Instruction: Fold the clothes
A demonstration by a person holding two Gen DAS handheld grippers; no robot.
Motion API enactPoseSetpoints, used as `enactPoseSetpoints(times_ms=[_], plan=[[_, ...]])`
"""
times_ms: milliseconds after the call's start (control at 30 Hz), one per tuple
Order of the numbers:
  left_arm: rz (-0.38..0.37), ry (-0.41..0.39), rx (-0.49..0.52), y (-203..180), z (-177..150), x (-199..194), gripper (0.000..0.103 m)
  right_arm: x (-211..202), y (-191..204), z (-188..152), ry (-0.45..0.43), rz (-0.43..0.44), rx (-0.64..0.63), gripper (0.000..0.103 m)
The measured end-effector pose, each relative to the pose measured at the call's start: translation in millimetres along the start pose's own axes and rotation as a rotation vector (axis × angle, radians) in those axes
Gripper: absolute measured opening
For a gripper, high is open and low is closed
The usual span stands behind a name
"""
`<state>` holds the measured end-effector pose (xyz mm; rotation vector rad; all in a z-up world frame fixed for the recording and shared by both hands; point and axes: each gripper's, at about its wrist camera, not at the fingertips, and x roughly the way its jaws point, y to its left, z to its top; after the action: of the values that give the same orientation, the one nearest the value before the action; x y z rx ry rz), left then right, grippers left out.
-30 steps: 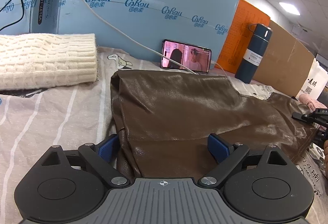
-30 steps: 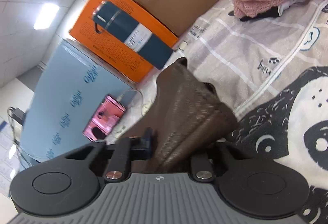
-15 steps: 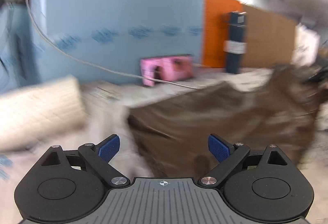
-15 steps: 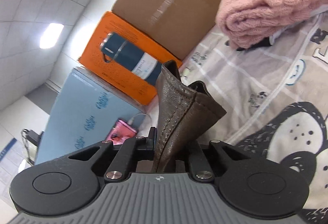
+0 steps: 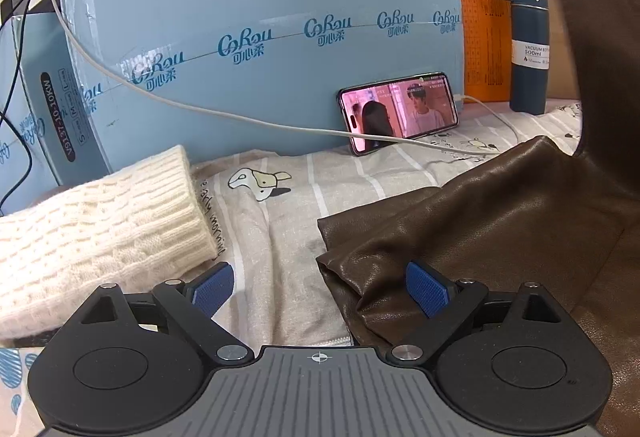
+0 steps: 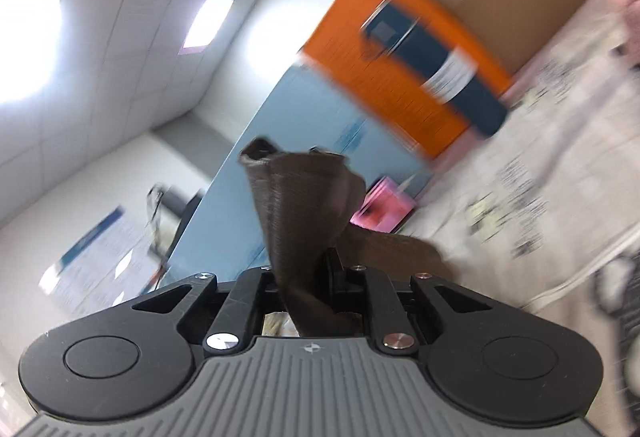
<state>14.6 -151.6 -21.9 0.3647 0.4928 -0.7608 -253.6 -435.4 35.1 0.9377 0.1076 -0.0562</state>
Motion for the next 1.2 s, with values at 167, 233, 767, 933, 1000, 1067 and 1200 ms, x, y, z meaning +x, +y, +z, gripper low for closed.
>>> enactPoseSetpoints(times_ms=[167, 233, 767, 933, 1000, 1067, 1200], plan=[[-0.029, -0.003, -0.041, 4, 0, -1, 0.095, 47, 27, -40, 0.184, 0.005, -0.115, 0.011], [-0.039, -0.014, -0.067, 8, 0, -3, 0.095, 63, 35, -59, 0.253, -0.021, -0.182, 0.012], [-0.197, -0.255, -0.237, 11, 6, -74, 0.102, 57, 70, -102, 0.488, 0.224, -0.467, 0.089], [-0.196, -0.211, -0.111, -19, -1, -85, 0.102, 27, 67, -66, 0.347, 0.196, -0.47, 0.098], [-0.198, -0.182, -0.054, -32, -7, -87, 0.102, 24, 59, -55, 0.294, 0.115, -0.481, 0.098], [-0.161, -0.151, -0.015, -38, -12, -83, 0.103, 24, 50, -48, 0.253, 0.038, -0.495, 0.098], [-0.117, -0.061, 0.01, -40, -20, -65, 0.103, 34, 25, -38, 0.24, -0.08, -0.456, 0.099]])
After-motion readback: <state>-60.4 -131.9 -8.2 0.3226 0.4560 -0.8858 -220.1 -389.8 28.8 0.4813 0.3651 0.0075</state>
